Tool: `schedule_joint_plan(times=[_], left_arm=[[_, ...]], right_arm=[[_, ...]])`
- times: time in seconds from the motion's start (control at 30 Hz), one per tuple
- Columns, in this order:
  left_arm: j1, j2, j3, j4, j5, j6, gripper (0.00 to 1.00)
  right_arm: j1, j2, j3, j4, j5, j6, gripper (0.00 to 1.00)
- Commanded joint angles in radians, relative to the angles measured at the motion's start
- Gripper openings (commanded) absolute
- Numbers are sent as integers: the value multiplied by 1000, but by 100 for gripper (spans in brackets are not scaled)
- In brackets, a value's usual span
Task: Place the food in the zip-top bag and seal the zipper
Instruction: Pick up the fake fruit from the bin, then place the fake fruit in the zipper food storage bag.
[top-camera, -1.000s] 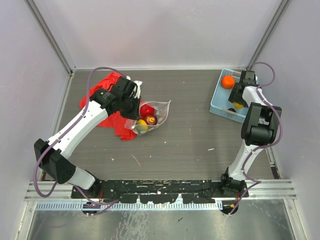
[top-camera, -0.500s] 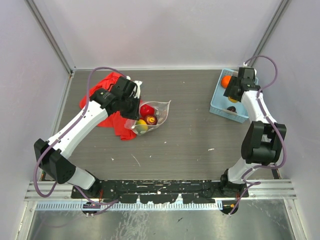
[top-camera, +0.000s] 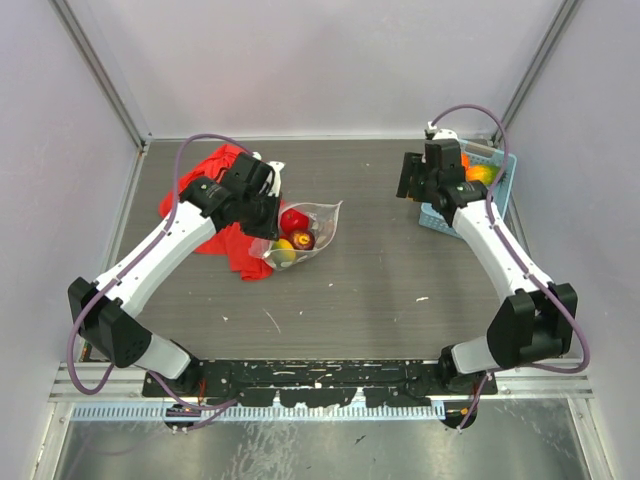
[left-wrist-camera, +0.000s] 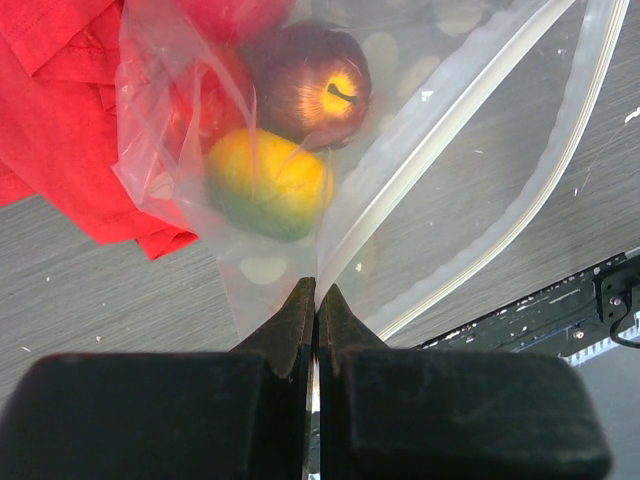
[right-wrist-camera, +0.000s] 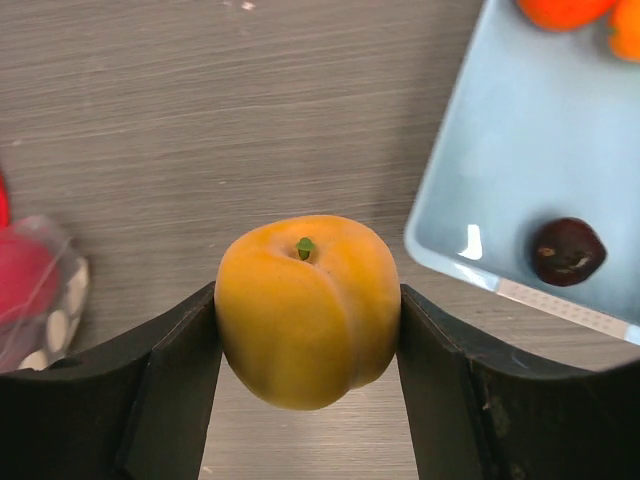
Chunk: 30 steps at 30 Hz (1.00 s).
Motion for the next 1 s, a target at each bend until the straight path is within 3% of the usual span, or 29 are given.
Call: schedule_joint_plan(times=[0.0, 0.33, 0.67, 0.97], left_arm=[[8, -18, 15, 40, 26, -2, 0], [8, -13, 14, 41, 30, -2, 0], [8, -16, 13, 41, 35, -3, 0], [7, -18, 15, 41, 36, -2, 0]], right_arm=[[76, -79, 7, 52, -8, 11, 47], [274, -158, 5, 134, -108, 13, 47], [538, -167, -92, 397, -154, -114, 47], [601, -80, -130, 506, -236, -157, 49]])
